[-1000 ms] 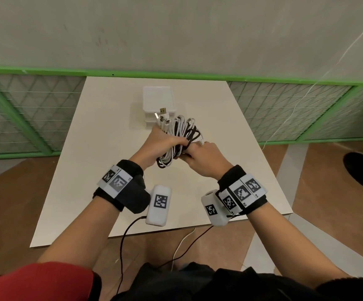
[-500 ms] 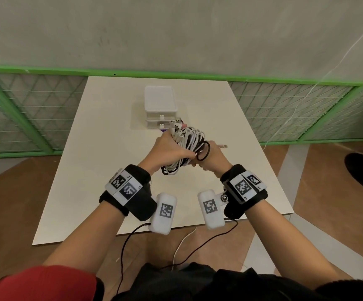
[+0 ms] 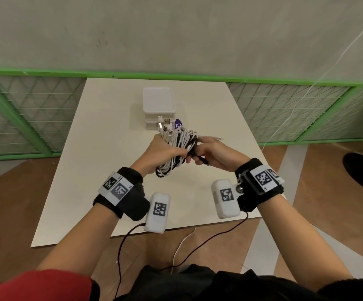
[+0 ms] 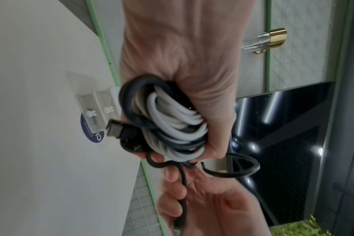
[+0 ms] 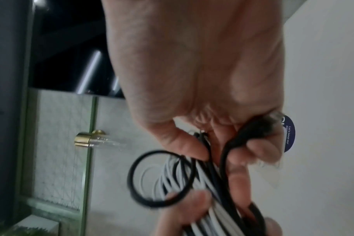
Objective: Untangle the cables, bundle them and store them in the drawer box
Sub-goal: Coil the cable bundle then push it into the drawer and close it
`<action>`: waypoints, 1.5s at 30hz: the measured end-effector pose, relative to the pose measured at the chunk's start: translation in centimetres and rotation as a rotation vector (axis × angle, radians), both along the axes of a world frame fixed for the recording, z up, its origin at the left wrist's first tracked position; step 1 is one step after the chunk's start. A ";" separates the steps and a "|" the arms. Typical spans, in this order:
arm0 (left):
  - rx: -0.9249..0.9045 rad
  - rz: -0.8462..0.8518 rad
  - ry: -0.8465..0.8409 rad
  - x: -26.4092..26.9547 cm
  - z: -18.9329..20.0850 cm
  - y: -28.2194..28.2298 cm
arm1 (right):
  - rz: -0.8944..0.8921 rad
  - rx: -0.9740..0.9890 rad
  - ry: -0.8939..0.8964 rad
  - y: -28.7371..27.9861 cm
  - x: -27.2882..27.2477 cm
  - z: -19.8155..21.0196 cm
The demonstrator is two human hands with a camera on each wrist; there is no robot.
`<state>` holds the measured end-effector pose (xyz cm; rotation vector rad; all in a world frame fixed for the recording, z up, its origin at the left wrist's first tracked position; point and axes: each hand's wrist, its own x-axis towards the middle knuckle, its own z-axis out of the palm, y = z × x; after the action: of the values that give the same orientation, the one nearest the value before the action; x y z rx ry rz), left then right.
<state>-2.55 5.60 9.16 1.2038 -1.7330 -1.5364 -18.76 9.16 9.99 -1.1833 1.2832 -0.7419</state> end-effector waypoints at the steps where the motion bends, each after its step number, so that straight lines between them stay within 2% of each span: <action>1: 0.006 0.001 0.026 0.0 0.1 0.1 | 0.010 -0.010 -0.026 0.0 -0.2 0.0; 5: 0.026 0.061 0.090 -0.3 -0.1 0.1 | 0.032 -0.079 -0.047 -0.1 -0.9 -0.6; 10: 0.074 0.158 0.110 -0.8 -0.9 -0.3 | -0.201 -0.092 -0.074 -0.6 -0.5 -1.7; 17: 0.152 0.095 0.127 -1.0 -0.8 0.1 | -0.323 -0.125 -0.075 -0.8 -0.2 -2.2; 21: 0.148 0.094 0.114 -0.5 -0.5 -0.3 | -0.335 -0.151 -0.288 -0.5 0.2 -2.5; 23: 0.152 0.099 0.107 -0.4 -0.5 -0.5 | -0.353 -0.101 -0.470 -0.6 0.1 -2.4; 25: 0.144 0.108 0.105 -0.3 -0.5 -0.6 | -0.355 -0.036 -0.542 -0.8 -0.1 -2.3; 28: 0.138 0.126 0.103 -0.4 -0.9 -0.6 | -0.433 0.002 -0.508 -1.1 0.1 -2.1; 32: 0.132 0.222 0.173 -1.4 -1.4 -0.5 | -0.599 -0.070 -0.532 -1.3 1.2 -2.3; 37: 0.076 0.346 0.266 -2.6 -1.5 -0.6 | -0.467 -0.132 -0.518 -1.2 0.2 -3.1; 40: 0.055 0.355 0.271 -3.5 -1.4 -0.7 | -0.495 -0.164 -0.490 -1.2 -0.3 -3.9; 45: 0.110 0.463 0.339 -4.8 -2.5 -0.5 | -0.530 -0.181 -0.348 -1.3 -0.5 -4.4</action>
<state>-7.36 5.10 6.68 1.2082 -1.0741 -1.4572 -19.27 7.81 5.63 -0.8017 1.2577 -1.4101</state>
